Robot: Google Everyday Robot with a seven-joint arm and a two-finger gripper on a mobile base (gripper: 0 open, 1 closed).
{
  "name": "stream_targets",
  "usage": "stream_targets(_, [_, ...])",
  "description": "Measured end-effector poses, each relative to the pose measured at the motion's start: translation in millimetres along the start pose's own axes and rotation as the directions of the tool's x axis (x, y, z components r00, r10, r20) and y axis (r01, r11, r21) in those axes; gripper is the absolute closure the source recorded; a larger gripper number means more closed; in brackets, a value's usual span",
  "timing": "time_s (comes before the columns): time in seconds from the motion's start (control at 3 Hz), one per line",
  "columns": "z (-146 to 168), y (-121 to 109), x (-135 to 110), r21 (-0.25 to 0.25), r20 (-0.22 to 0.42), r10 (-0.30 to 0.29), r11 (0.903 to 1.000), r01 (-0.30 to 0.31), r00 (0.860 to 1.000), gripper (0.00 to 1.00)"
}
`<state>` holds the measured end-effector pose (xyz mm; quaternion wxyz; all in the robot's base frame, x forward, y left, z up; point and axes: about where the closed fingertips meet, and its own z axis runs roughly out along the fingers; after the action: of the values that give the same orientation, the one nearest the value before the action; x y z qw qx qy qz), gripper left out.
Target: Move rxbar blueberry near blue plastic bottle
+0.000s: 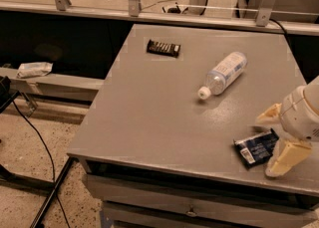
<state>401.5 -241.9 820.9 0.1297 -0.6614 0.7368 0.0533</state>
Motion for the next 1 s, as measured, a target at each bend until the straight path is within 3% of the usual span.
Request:
stream_targets(0.33, [7,4,3,-0.004,-0.007,-0.005,1.0000,0.005,1.000,0.48])
stream_targets(0.67, [-4,3,0,-0.004,-0.007,-0.006,1.0000,0.006,1.000,0.80])
stream_targets(1.0, [-10,0,-4,0.010,0.005,-0.001,0.9999,0.001,1.000,1.00])
